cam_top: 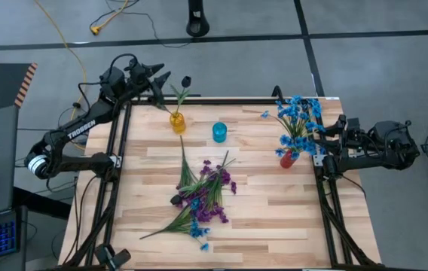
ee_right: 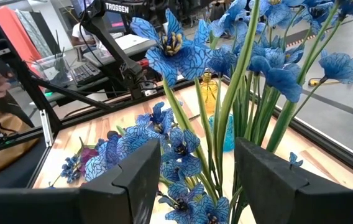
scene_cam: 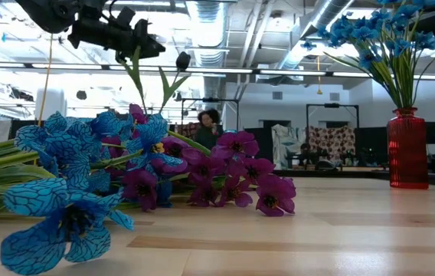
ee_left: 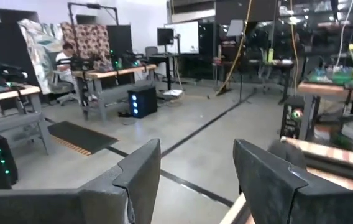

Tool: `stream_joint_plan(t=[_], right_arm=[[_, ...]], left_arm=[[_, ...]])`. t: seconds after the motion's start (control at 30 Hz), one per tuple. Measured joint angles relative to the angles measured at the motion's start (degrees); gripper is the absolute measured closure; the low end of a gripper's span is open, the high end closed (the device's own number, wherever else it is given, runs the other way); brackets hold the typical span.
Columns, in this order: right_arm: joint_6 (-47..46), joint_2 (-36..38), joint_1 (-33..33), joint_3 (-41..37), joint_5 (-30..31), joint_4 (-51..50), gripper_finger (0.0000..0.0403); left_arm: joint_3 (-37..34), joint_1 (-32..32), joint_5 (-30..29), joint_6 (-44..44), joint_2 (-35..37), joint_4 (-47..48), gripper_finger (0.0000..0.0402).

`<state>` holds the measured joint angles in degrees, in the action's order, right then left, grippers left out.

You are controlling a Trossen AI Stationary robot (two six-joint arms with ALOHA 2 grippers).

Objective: Sort flowers into vase by color
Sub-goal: Put the black tulip into the yellow vase

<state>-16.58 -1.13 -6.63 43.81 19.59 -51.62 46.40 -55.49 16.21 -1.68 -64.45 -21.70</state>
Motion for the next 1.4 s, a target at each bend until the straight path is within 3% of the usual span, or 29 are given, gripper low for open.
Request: stream_joint_plan(t=[0.13, 0.37, 0.67, 0.93, 1.4], right_arm=[[0.0, 0.0, 0.02, 0.0, 0.0, 0.0, 0.0169], [0.0, -0.02, 0.02, 0.0, 0.0, 0.32, 0.0169], [-0.02, -0.02, 0.02, -0.04, 0.0, 2.73, 0.0169], [1.9, -0.92, 0.02, -0.04, 0.0, 8.39, 0.0169], [7.84, -17.95, 0.02, 2.42, -0.01, 11.69, 0.0169]], left_arm=[[1.63, -0.01, 0.34, 1.91, 0.0, -1.64, 0.021], [6.38, 2.44, 7.28, 1.79, 0.78, -0.82, 0.0219], [9.06, 12.83, 5.24, -6.09, 7.46, 11.98, 0.0233], [9.06, 22.35, 3.8, -5.47, 12.16, 27.38, 0.0233], [9.0, 38.02, 2.86, -4.25, 9.14, 35.5, 0.0233]])
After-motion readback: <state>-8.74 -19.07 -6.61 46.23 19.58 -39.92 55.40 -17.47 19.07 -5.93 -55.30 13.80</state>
